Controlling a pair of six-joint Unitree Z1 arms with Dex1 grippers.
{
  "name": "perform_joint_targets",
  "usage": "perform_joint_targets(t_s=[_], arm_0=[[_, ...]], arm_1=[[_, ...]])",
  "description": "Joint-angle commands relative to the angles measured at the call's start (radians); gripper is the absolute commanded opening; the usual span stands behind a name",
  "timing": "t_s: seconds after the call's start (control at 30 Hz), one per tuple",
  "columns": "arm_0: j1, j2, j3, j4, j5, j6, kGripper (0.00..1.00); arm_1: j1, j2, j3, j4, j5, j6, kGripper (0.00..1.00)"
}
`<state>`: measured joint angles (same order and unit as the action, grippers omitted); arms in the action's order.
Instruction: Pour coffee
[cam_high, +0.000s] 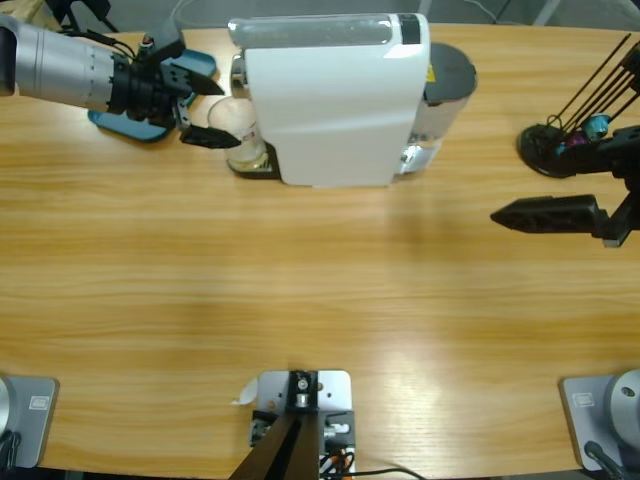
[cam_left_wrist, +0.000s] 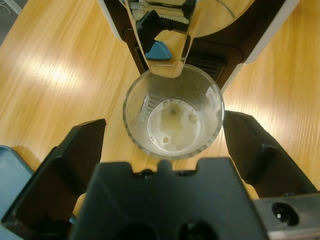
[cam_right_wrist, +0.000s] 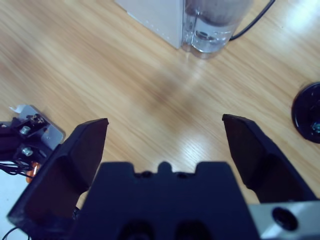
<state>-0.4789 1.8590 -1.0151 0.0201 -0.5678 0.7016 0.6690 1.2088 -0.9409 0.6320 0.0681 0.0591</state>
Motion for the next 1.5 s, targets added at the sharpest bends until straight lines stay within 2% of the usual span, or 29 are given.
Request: perform_joint_targets(t_s=[0.03, 0.17, 0.23, 0.27, 0.33, 0.37, 0.4, 0.5, 0.77, 0.93, 1.03, 1.17, 1.3, 1.37, 1.5], arm_0=[[-0.032, 0.087, -0.036, -0.009, -0.025, 0.010, 1.000], [-0.035, 0.092, -0.042, -0.009, -0.025, 0.006, 0.992], [-0.035, 0.095, -0.042, -0.009, -0.021, 0.004, 0.964], [-0.035, 0.097, -0.042, -0.009, -0.022, 0.004, 0.908], [-0.035, 0.098, -0.042, -0.009, -0.025, 0.004, 0.674], [-0.035, 0.098, -0.041, -0.009, -0.026, 0.005, 0.470], [-0.034, 0.098, -0.039, -0.009, -0.026, 0.006, 0.328], [-0.033, 0.098, -0.036, -0.009, -0.026, 0.009, 0.006], [-0.002, 0.054, -0.018, -0.009, -0.038, -0.002, 0.000], [0.133, -0.011, -0.019, -0.013, -0.012, -0.117, 0.000], [0.225, -0.026, -0.022, -0.039, 0.060, -0.221, 0.000], [0.296, -0.003, -0.033, -0.085, 0.153, -0.302, 0.000], [0.348, 0.052, -0.058, -0.155, 0.168, -0.332, 0.000], [0.356, 0.092, -0.076, -0.209, 0.153, -0.330, 0.000], [0.358, 0.170, -0.142, -0.219, 0.171, -0.365, 0.000]], arm_1=[[0.007, 0.047, 0.008, 0.015, -0.021, -0.014, 1.000], [0.007, 0.046, 0.012, 0.014, -0.021, -0.015, 1.000], [0.007, 0.044, 0.013, 0.014, -0.021, -0.015, 1.000], [0.007, 0.043, 0.013, 0.014, -0.021, -0.015, 1.000], [0.007, 0.043, 0.013, 0.014, -0.021, -0.015, 1.000], [0.007, 0.043, 0.012, 0.014, -0.021, -0.015, 1.000], [0.007, 0.042, 0.011, 0.014, -0.021, -0.015, 1.000], [0.007, 0.033, 0.011, 0.017, -0.021, -0.015, 1.000], [0.007, 0.009, 0.005, 0.029, -0.033, -0.015, 1.000], [0.007, -0.022, -0.003, 0.041, -0.031, -0.015, 1.000], [0.007, -0.045, -0.003, 0.054, -0.031, -0.014, 1.000], [0.007, -0.074, 0.009, 0.065, -0.030, -0.004, 1.000], [0.007, -0.083, 0.009, 0.080, -0.030, -0.002, 1.000], [0.007, -0.076, 0.009, 0.079, -0.030, -0.002, 1.000], [0.007, -0.068, 0.002, 0.077, -0.031, -0.002, 1.000]])
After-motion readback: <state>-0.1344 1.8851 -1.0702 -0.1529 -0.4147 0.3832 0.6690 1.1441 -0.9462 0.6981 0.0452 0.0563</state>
